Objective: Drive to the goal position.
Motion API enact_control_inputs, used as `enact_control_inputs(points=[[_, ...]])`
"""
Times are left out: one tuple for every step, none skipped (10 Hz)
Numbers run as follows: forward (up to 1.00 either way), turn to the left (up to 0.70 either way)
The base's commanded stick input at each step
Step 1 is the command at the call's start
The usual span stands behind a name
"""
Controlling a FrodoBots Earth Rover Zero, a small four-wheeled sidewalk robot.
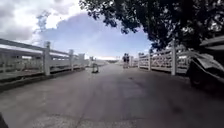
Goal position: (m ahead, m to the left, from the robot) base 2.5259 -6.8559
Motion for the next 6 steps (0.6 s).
enact_control_inputs(points=[[0.7, 0.0], [0.7, -0.08], [0.7, -0.14], [0.7, -0.14], [0.7, -0.14], [0.7, -0.14]])
